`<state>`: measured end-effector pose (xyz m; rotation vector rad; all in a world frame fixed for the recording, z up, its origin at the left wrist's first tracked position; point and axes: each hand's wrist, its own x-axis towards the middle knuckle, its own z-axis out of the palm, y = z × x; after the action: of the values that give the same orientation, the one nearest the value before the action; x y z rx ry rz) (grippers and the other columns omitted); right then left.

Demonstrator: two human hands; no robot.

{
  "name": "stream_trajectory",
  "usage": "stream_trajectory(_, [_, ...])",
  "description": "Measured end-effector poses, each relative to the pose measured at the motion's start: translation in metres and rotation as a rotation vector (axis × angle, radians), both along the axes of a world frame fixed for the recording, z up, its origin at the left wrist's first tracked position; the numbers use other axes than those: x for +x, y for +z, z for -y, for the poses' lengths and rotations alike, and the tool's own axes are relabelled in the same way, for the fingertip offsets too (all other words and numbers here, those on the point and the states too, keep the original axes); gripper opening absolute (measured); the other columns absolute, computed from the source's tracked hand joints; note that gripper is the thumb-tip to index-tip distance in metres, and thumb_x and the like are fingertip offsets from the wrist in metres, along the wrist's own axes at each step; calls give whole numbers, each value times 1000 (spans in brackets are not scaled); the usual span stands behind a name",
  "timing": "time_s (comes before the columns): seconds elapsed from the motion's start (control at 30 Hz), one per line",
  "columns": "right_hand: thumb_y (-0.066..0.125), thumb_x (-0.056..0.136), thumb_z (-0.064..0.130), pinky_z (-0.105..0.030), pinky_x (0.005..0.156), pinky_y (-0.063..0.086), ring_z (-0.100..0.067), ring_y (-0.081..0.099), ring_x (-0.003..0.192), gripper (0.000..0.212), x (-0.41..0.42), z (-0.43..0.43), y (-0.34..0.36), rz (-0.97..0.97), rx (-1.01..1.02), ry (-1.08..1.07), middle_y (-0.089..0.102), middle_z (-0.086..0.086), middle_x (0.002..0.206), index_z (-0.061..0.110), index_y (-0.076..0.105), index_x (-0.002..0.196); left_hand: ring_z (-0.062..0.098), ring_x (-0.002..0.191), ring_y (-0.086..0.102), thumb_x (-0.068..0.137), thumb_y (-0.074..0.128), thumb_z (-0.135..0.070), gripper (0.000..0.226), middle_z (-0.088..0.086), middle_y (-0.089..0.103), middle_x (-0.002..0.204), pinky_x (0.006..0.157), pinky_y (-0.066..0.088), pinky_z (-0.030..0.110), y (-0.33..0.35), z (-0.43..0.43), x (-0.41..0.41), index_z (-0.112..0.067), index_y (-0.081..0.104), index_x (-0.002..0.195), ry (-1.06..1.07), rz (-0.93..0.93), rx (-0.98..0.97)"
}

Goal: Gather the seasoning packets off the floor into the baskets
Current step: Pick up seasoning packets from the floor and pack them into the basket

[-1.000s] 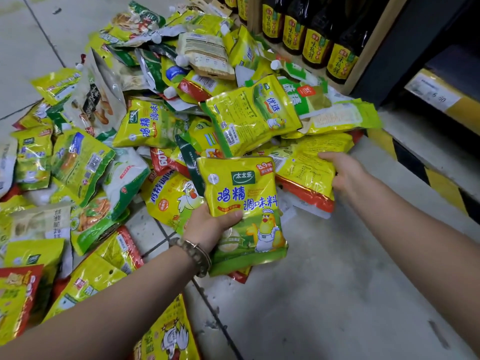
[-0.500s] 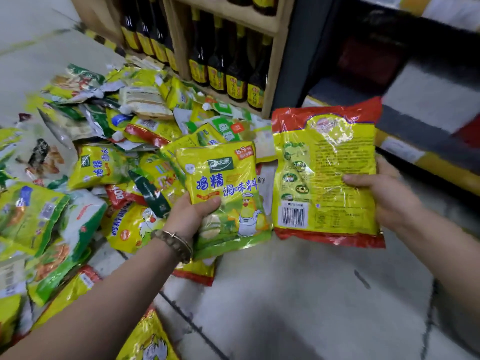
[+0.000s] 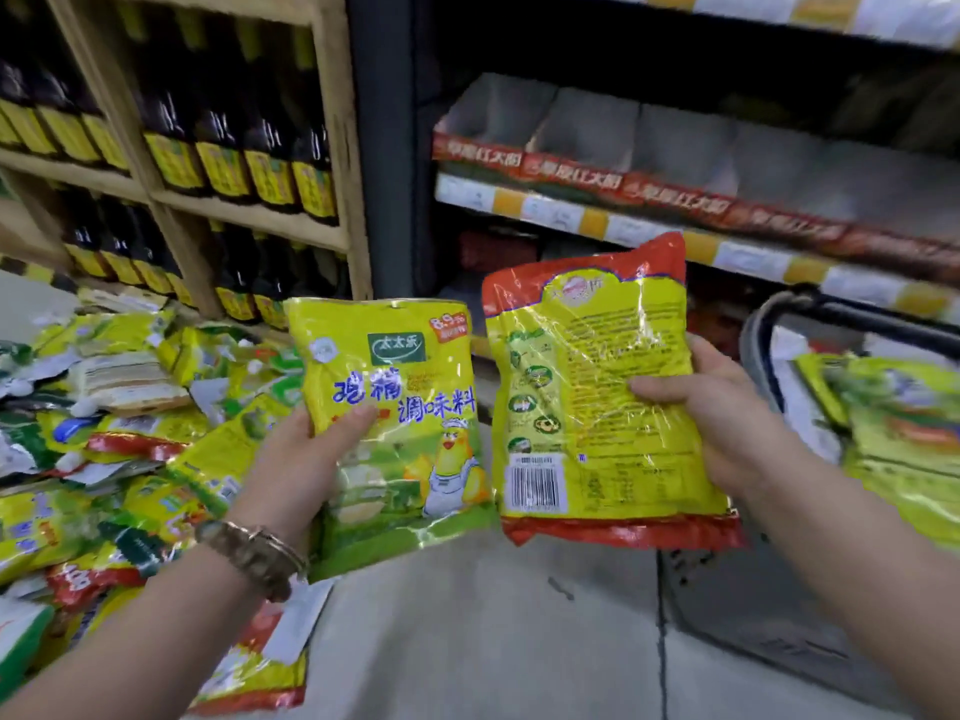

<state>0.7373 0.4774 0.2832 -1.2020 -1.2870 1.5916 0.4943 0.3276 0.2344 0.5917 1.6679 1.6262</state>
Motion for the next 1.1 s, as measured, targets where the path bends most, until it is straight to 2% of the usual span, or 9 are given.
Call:
stream_trajectory(0.1, [62, 79, -7, -41, 64, 59, -24, 70, 70, 33, 48, 6, 31, 11, 56, -98, 73, -7, 87, 15, 61, 103, 29, 82, 69, 83, 63, -22, 13, 7, 74, 84, 82, 53, 47, 34, -18, 38, -13, 72, 86, -85, 120, 56])
stream_trajectory(0.23, [66, 75, 3, -34, 57, 58, -18, 71, 66, 37, 133, 3, 68, 56, 130, -227, 75, -1, 83, 20, 63, 107, 17, 61, 70, 85, 61, -15, 9, 2, 73, 71, 56, 56, 31, 69, -55, 105, -11, 68, 88, -224, 175, 116])
stream_trajectory(0.4, [58, 83, 1, -33, 48, 56, -15, 69, 58, 48, 252, -21, 106, 71, 203, -380, 74, 4, 77, 37, 59, 114, 29, 88, 69, 78, 73, -18, 18, 6, 73, 91, 88, 51, 52, 83, -132, 203, -14, 67, 94, -449, 105, 133])
stream_trajectory(0.53, [55, 85, 0, -35, 47, 56, -19, 68, 54, 40, 318, -58, 108, 89, 140, -446, 73, -3, 71, 28, 61, 113, 21, 108, 58, 78, 73, -11, 69, 0, 61, 117, 100, 42, 34, 76, -205, 283, -14, 37, 137, -500, -110, 145])
stream_trajectory(0.6, [58, 84, -2, -33, 53, 57, -21, 67, 55, 35, 334, -83, 87, 228, 150, -531, 72, -9, 76, 18, 63, 113, 27, 117, 53, 78, 72, -11, 85, 9, 48, 135, 102, 41, 37, 65, -233, 310, -18, 22, 146, -539, -333, 69])
stream_trajectory(0.7, [58, 92, 20, -39, 85, 49, -32, 64, 92, 41, 344, -114, 32, 900, 185, -527, 61, -20, 114, 8, 51, 130, 35, 131, 34, 87, 52, -18, 64, 12, 12, 153, 108, 33, 42, 41, -242, 332, -29, 24, 144, -704, -953, -207])
stream_trajectory(0.77, [41, 100, 33, -42, 106, 31, -37, 41, 129, 50, 343, -121, 9, 1334, 147, -379, 37, -25, 143, 5, 36, 140, 37, 142, 8, 93, 40, -25, 54, 8, -4, 158, 115, 15, 45, 31, -239, 338, -32, 24, 145, -776, -1204, -276])
stream_trajectory(0.83, [27, 103, 35, -49, 116, 12, -34, 16, 143, 51, 341, -129, 2, 1571, 272, -224, 16, -22, 155, 9, 26, 147, 35, 144, -9, 96, 34, -33, 52, 8, -11, 158, 115, 0, 48, 30, -241, 341, -31, 21, 147, -771, -1384, -224])
stream_trajectory(1.1, [34, 92, 60, -49, 117, 7, -21, 4, 147, 65, 299, -167, -1, 1563, 427, 159, 7, -4, 160, 35, 17, 150, 23, 145, -12, 97, 15, -55, 62, 5, -13, 158, 116, -5, 44, 26, -271, 353, -28, 3, 151, -965, -1376, -258])
